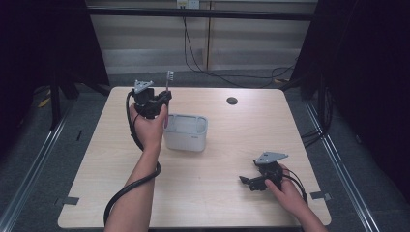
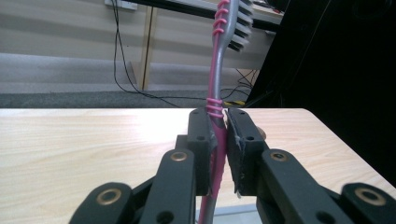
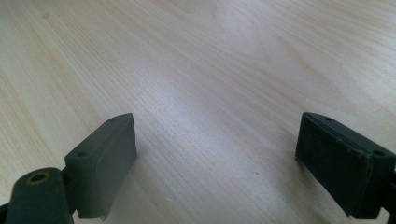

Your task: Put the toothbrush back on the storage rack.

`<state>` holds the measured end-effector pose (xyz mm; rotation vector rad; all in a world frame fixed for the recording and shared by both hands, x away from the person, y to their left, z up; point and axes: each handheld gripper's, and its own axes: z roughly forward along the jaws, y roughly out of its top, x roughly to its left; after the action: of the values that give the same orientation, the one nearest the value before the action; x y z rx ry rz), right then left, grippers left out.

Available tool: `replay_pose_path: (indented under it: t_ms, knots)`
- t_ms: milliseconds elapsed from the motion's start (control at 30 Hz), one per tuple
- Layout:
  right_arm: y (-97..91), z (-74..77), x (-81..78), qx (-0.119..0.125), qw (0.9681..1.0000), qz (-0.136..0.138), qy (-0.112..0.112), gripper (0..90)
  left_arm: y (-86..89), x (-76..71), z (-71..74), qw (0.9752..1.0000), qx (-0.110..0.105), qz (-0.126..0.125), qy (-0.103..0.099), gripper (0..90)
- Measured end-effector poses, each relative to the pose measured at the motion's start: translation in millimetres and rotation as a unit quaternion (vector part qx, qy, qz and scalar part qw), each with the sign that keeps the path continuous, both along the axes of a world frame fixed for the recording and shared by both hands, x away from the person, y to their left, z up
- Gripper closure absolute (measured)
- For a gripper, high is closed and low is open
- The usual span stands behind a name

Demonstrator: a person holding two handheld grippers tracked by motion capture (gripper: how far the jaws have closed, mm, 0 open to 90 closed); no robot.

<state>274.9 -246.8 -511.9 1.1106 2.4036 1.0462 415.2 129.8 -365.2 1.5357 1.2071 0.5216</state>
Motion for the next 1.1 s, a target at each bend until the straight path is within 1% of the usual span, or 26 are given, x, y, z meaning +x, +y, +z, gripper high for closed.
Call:
replay_pose_path:
  t_ms: [200,400,800,967,1100]
  knots:
    - [-0.1,0.0,0.0,0.000,1.0000,0.000,0.000,11.7,2.8,-2.6,-6.9,1.0000,0.004,0.002,0.005,80.3]
    - [-0.3,0.0,0.2,0.000,1.0000,0.002,0.000,11.7,6.4,-4.4,-11.9,1.0000,0.000,0.003,0.008,80.3]
    - [-0.4,-0.1,0.5,0.000,1.0000,0.004,-0.001,11.7,8.2,-9.1,-16.4,1.0000,0.000,0.003,0.009,80.2]
    - [-0.4,-0.1,0.5,0.000,1.0000,0.004,-0.001,11.7,9.8,-12.4,-18.3,1.0000,0.003,0.003,0.007,80.2]
    - [-0.4,-0.1,0.5,0.000,1.0000,0.004,-0.001,11.6,10.5,-15.2,-21.5,0.9999,0.004,0.001,0.010,80.1]
